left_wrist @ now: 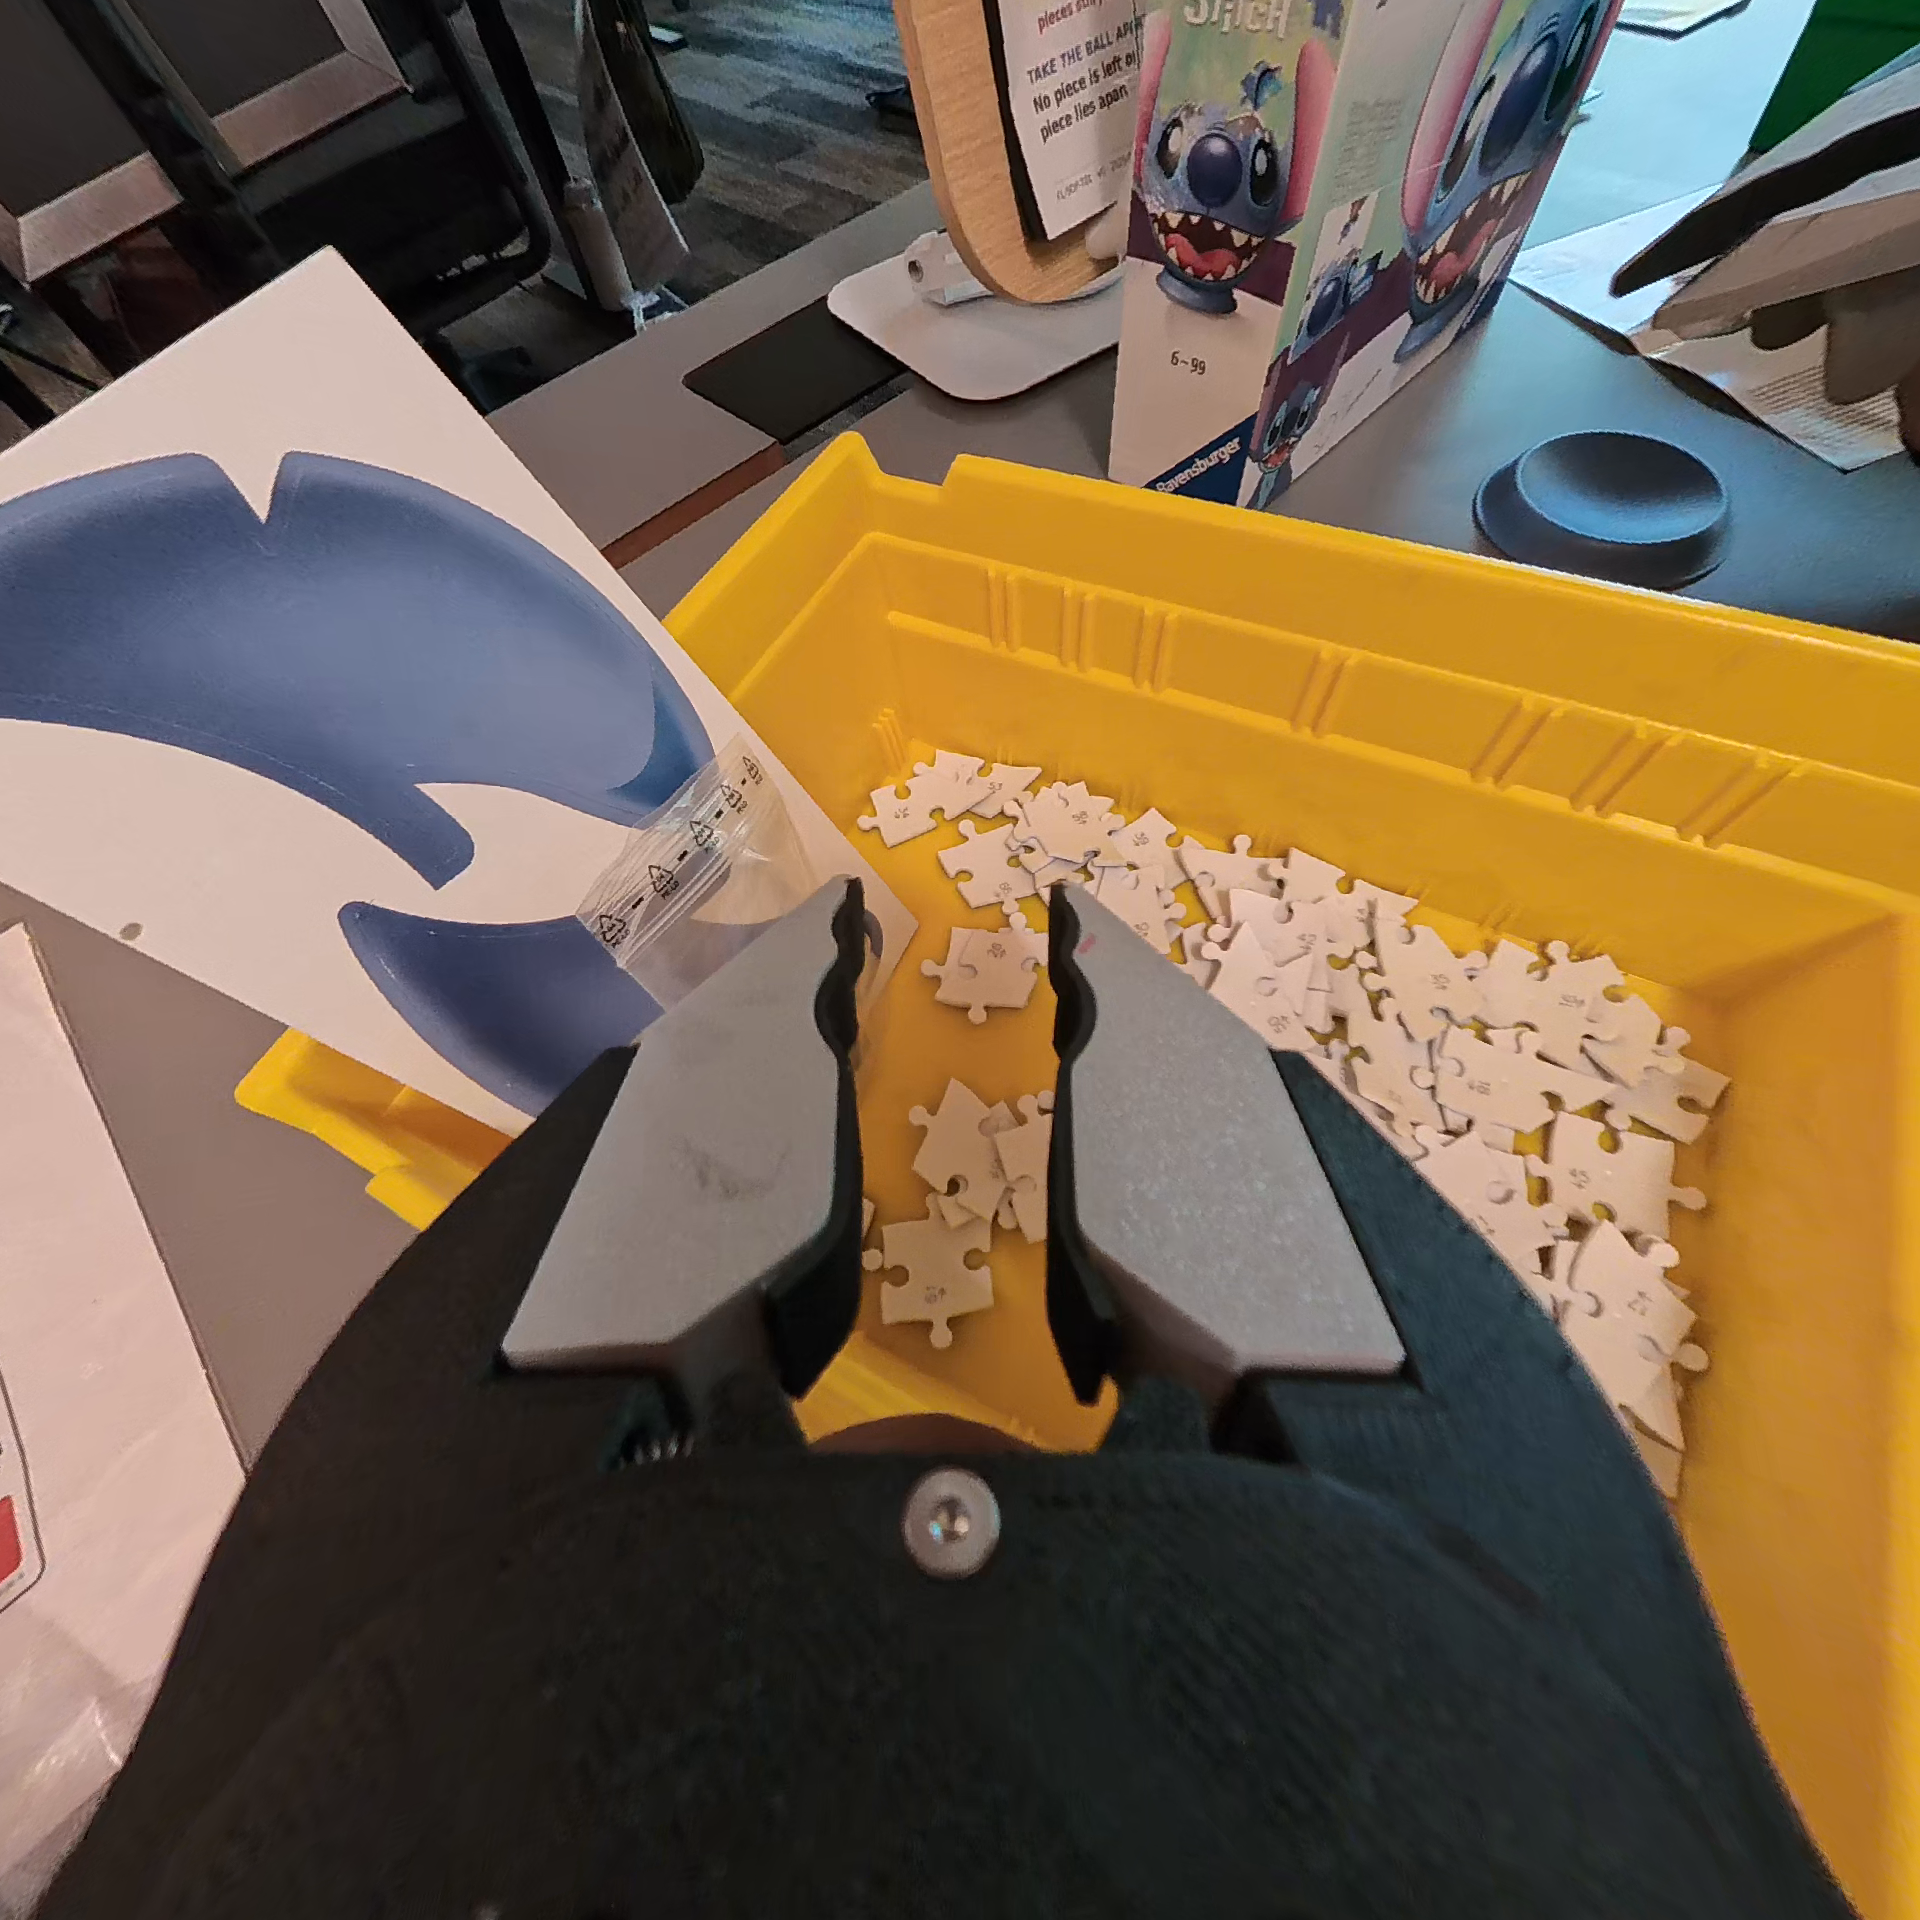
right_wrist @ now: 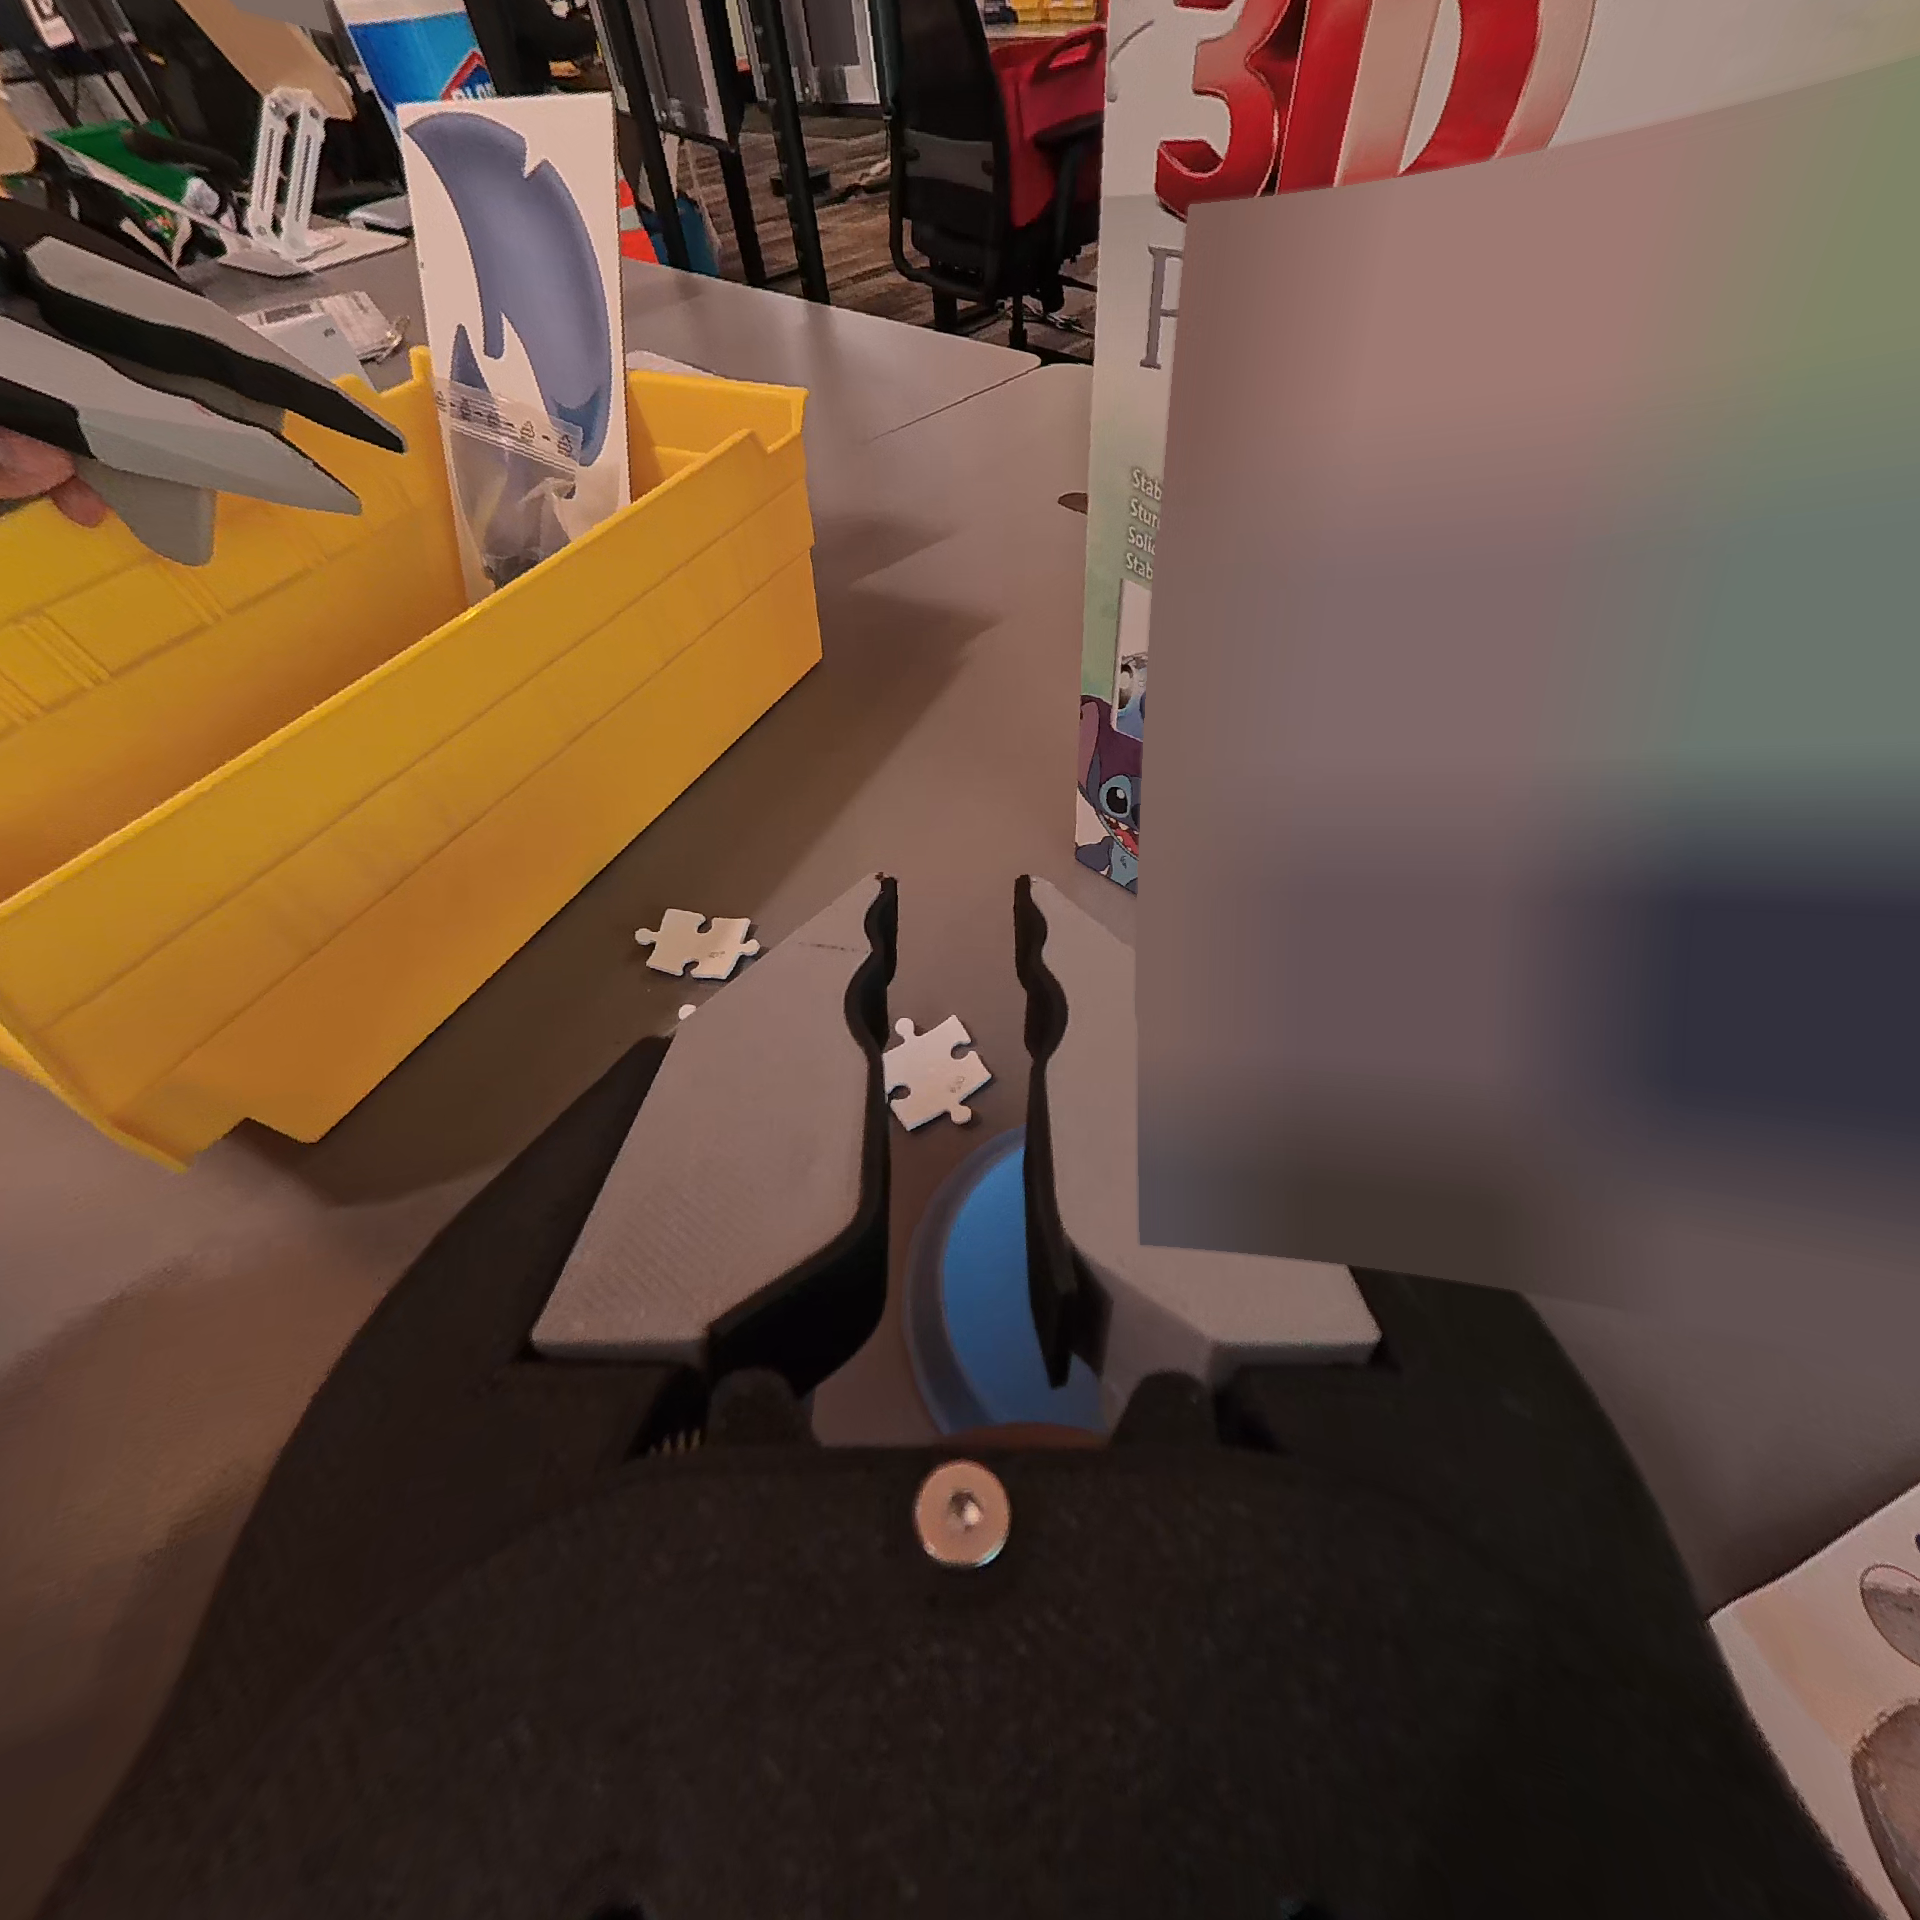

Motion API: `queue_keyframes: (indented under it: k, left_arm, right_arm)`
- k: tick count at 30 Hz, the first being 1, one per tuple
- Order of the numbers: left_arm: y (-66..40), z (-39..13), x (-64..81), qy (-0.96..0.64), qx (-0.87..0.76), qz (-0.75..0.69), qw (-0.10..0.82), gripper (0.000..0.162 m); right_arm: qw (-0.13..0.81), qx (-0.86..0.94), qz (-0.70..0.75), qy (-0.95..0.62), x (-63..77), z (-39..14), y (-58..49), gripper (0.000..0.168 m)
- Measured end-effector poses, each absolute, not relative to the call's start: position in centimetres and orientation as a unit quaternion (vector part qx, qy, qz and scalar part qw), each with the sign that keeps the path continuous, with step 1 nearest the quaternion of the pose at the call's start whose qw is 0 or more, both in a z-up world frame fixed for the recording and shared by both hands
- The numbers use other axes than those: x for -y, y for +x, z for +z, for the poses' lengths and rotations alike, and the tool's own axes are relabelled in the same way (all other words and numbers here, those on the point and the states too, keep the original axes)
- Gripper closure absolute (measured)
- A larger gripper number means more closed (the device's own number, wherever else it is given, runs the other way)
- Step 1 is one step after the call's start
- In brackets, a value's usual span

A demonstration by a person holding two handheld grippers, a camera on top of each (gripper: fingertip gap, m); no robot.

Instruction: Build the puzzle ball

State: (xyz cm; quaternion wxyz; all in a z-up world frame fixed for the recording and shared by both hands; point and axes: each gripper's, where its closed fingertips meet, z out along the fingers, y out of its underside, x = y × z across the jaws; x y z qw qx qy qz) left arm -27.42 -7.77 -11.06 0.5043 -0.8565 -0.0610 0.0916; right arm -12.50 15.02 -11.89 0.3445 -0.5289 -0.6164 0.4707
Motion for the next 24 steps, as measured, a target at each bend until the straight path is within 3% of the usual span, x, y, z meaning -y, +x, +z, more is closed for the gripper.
queue_keyframes:
  k: [1, 24]
  left_arm:
    - [-27.4, -11.1, 7.8, -0.857, 0.061, 0.091, 0.504, 0.129]
    - [-27.2, -11.1, 7.7, -0.858, 0.056, 0.094, 0.502, 0.129]
  right_arm:
    - [0.347, 0.617, 0.470, -0.527, -15.0, -11.8, -12.5, 0.149]
    - [0.369, 0.617, 0.470, -0.512, -14.7, -11.3, -12.4, 0.151]
